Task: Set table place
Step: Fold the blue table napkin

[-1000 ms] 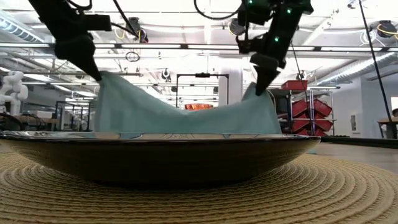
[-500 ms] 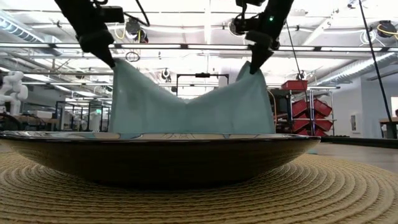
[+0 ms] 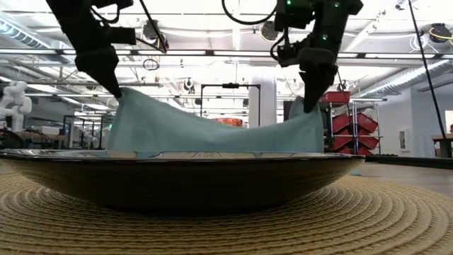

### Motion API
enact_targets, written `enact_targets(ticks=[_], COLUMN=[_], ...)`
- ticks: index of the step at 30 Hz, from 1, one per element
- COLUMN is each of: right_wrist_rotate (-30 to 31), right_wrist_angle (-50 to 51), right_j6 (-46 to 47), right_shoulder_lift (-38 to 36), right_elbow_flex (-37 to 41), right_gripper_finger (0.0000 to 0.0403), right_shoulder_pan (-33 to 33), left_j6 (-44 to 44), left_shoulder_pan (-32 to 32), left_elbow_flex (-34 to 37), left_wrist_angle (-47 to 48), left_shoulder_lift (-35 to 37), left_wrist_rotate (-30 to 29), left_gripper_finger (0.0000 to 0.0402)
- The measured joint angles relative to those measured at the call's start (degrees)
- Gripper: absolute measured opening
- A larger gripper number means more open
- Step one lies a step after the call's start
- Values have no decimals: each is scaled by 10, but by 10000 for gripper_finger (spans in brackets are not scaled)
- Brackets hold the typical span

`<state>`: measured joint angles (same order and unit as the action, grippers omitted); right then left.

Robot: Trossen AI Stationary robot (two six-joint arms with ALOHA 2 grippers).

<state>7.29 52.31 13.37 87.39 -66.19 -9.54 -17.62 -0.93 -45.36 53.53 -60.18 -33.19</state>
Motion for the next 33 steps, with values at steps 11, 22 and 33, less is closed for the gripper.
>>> enact_targets(ticks=[11,22,33], right_wrist_rotate=[-14,-31,-63], right_wrist_angle=[-46,-43,-40], right_j6=[47,85,97], right_shoulder_lift=[0,0,0], right_elbow_flex=[38,38,38], right_gripper_finger=[0,0,0], right_shoulder_pan=[41,78,87], left_j6=[-25,-56,-61], left_shoulder_pan=[30,62,67], left_elbow_flex=[36,39,40], left_wrist_angle=[-51,-51,-51], left_shoulder_lift=[0,0,0], left_wrist_rotate=[22,38,92], left_gripper_finger=[0,0,0])
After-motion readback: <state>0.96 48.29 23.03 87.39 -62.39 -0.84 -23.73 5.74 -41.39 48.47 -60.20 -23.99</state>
